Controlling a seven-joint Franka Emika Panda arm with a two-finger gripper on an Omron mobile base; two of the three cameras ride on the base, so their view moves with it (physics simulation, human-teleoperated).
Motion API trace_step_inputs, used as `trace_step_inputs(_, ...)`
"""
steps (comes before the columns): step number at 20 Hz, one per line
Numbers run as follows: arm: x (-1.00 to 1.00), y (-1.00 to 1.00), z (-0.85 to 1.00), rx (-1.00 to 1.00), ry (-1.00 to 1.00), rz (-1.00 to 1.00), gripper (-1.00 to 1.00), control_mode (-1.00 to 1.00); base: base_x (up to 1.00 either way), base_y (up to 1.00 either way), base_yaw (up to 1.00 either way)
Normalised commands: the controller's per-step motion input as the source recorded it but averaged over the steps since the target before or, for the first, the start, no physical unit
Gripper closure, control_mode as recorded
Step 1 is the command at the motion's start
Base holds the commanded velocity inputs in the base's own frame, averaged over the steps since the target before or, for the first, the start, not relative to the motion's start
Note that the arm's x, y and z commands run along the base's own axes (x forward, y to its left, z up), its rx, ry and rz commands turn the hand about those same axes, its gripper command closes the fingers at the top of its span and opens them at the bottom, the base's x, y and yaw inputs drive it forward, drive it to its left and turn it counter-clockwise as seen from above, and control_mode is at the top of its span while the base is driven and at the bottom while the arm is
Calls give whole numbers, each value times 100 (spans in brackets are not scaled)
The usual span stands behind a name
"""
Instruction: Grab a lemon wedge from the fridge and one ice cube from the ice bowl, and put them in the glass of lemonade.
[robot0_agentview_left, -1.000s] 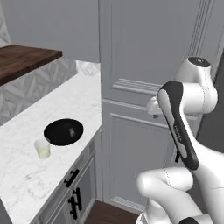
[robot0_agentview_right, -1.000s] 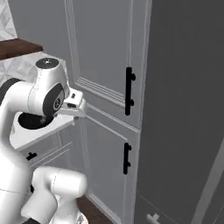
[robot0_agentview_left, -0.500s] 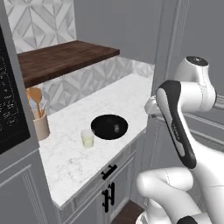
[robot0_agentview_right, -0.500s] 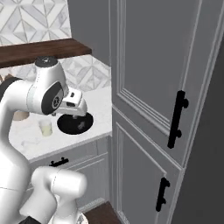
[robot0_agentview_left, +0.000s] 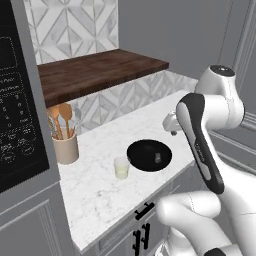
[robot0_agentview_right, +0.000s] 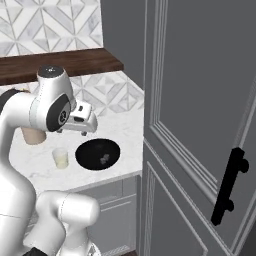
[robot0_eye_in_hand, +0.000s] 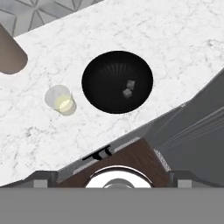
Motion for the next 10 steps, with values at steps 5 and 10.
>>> trace_step_inputs(5, 21, 0, -40, -2, 16, 4, -100, -100, 28, -4, 7)
trace_step_inputs(10, 57, -5, -99, -2, 32, 11, -100, -100, 0, 0, 0)
